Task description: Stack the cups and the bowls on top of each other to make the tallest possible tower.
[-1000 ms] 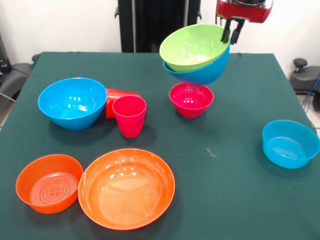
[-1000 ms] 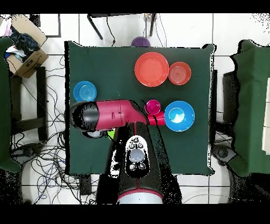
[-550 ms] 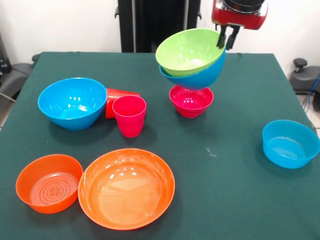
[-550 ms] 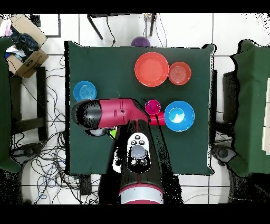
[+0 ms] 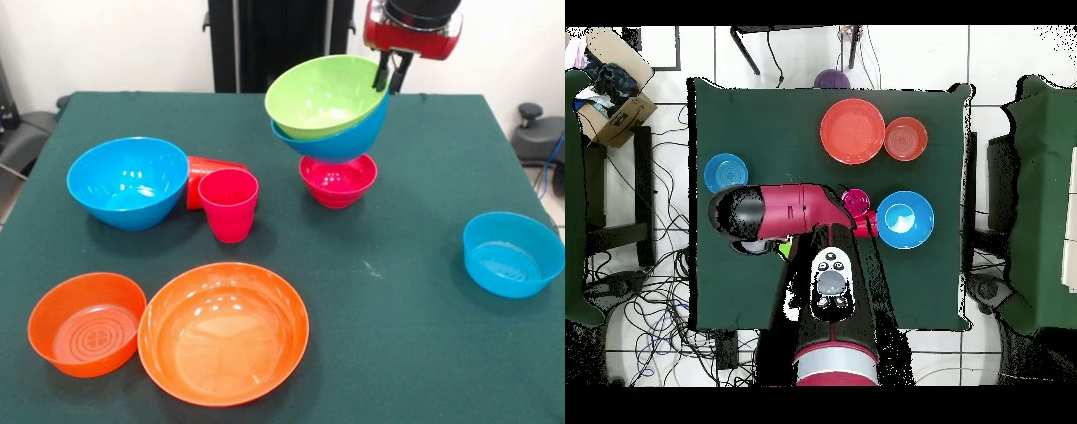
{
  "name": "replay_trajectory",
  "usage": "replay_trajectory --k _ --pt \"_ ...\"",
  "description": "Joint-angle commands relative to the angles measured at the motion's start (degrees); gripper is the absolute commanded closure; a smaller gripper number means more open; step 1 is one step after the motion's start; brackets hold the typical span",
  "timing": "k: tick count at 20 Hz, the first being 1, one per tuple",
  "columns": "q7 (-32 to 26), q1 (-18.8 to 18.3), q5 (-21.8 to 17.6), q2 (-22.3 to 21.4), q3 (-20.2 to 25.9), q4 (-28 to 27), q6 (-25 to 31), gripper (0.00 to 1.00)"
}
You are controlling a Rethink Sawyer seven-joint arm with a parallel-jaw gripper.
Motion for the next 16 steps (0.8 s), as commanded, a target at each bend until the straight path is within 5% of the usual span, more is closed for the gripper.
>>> replay_trajectory --k 1,16 --pt "3.97 -0.18 -2.71 4.74 1.76 -4.24 -5.16 1.00" --pt "3.73 0.31 -2.32 6.91 1.22 -1.80 -11.25 1.00"
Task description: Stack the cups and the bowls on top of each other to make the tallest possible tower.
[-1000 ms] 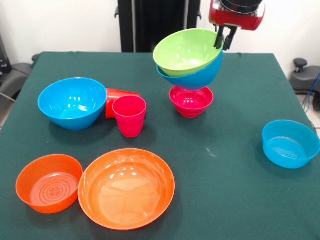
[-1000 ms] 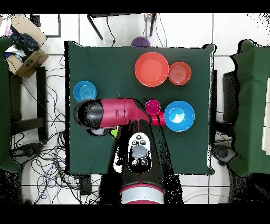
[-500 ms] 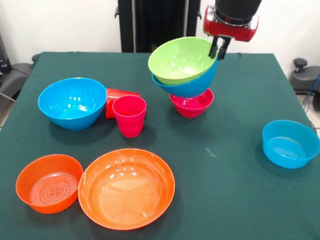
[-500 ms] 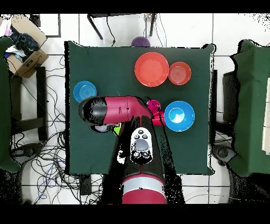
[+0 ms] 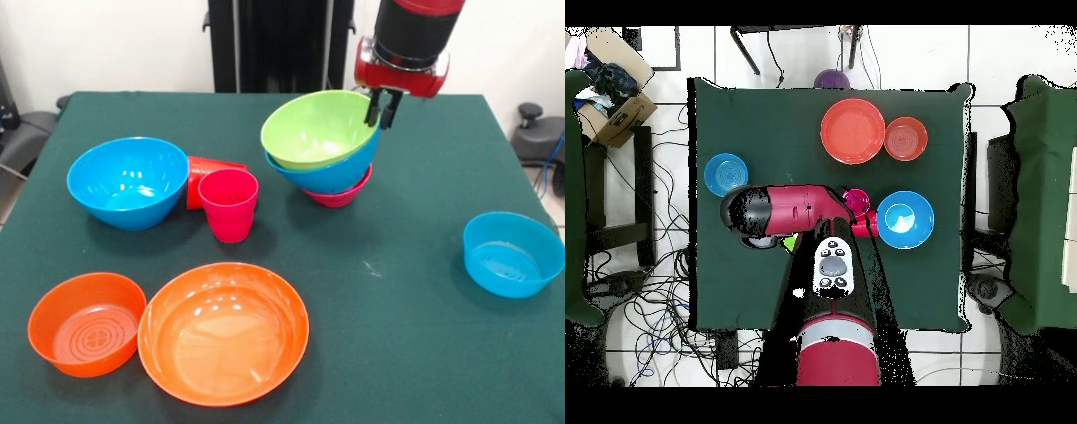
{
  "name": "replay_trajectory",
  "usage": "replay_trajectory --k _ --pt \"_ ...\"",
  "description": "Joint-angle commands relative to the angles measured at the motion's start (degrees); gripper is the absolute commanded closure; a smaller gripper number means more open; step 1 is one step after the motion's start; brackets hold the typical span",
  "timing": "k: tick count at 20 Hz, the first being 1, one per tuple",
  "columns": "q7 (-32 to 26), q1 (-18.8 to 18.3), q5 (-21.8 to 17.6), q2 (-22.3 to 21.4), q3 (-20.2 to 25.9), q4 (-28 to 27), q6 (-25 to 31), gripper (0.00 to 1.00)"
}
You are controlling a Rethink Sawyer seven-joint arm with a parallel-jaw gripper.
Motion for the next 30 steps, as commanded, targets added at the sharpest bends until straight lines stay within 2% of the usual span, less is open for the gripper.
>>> replay_trajectory --k 1,10,11,14,18,30 --pt "3.92 0.42 -2.33 1.97 1.83 -0.44 -4.78 1.00" --pt "3.67 0.90 -2.81 2.85 1.06 -0.36 -5.78 1.00" --pt "3.73 1.07 -2.85 2.67 0.87 -0.14 -5.82 0.00" --pt "3.87 1.68 -3.42 2.35 0.24 -0.13 -5.60 0.00" --pt "3.61 1.08 -1.86 1.37 0.79 0.10 -3.75 0.00" --pt "1.82 0.01 2.51 -8.04 2.83 -0.34 7.61 0.00"
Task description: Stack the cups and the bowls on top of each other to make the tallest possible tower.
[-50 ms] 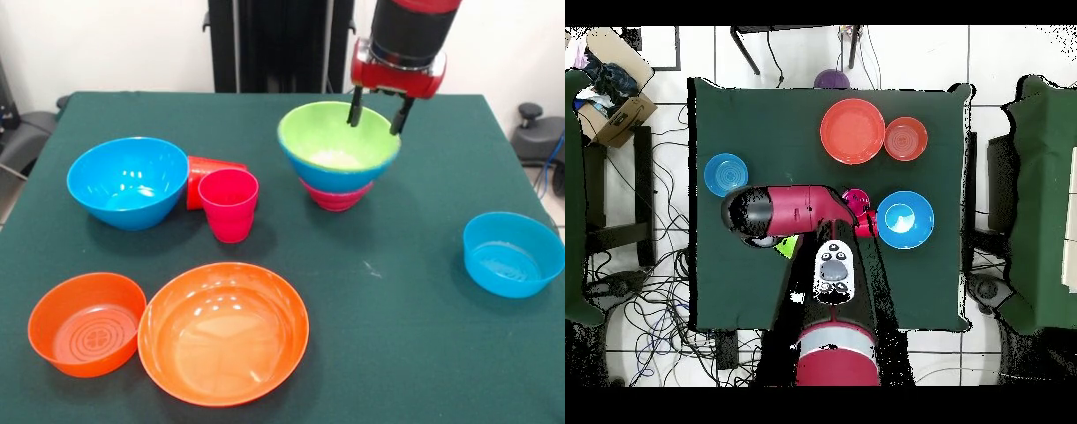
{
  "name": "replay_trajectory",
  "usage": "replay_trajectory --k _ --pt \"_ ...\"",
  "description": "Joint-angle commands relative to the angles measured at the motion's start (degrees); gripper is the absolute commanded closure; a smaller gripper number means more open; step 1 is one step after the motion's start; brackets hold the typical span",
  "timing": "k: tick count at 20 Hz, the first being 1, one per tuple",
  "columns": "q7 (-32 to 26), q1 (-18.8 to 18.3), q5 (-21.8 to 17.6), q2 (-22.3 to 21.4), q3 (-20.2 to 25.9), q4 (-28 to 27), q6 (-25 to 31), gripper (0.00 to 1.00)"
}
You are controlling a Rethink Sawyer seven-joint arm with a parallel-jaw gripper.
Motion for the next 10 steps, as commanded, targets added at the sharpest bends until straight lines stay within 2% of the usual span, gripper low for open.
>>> replay_trajectory --k 1,6,10 --pt "1.81 -0.36 2.46 -6.47 3.84 -0.80 9.52 0.00" --pt "1.49 -1.02 3.02 -7.03 4.42 -3.41 11.63 0.00" --pt "1.44 -1.39 2.77 -5.32 4.62 -7.99 13.72 0.00"
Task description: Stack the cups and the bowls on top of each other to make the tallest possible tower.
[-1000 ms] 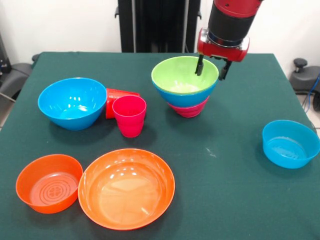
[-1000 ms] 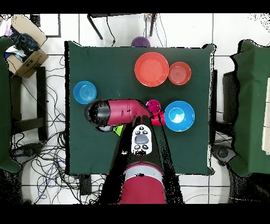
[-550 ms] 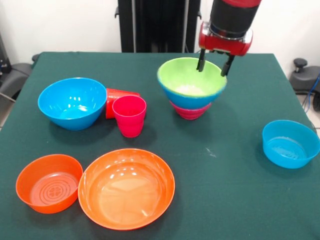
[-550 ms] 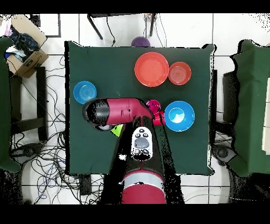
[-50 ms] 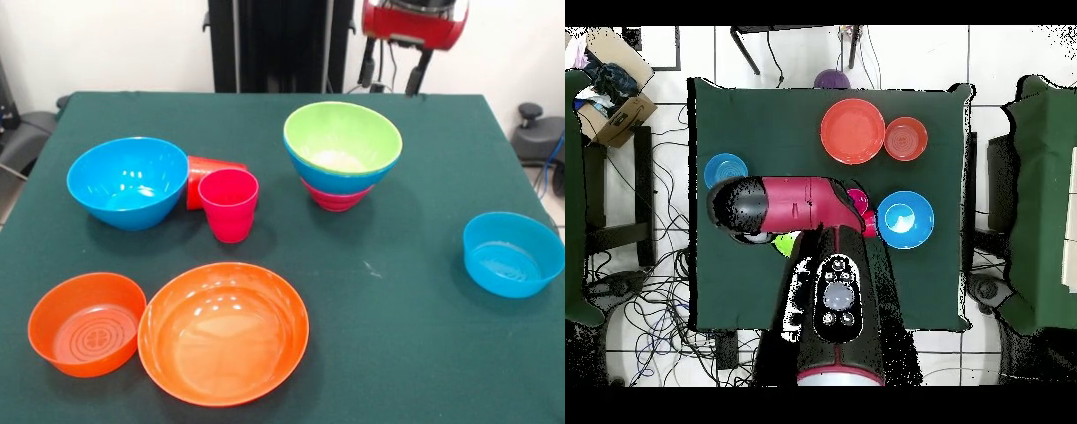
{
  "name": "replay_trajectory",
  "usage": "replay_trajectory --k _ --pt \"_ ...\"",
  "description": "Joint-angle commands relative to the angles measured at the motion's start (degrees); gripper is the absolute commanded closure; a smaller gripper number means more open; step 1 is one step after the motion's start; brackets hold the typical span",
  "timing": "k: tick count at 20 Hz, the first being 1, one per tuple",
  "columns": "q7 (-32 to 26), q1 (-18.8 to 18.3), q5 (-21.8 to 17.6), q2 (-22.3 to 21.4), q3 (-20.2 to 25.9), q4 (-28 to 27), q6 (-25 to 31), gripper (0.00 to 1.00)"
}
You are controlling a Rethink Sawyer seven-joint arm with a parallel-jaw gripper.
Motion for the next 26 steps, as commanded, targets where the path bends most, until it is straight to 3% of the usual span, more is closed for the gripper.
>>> replay_trajectory --k 1,7,15,26 --pt "1.50 -1.27 0.83 1.58 4.45 -7.83 8.17 0.00" --pt "1.79 -1.86 0.00 5.16 4.05 -15.01 10.80 0.00" --pt "1.73 -3.14 -0.38 10.54 4.27 -21.49 6.78 0.00" --pt "1.70 -3.50 0.28 12.64 4.43 -31.75 12.68 0.00"
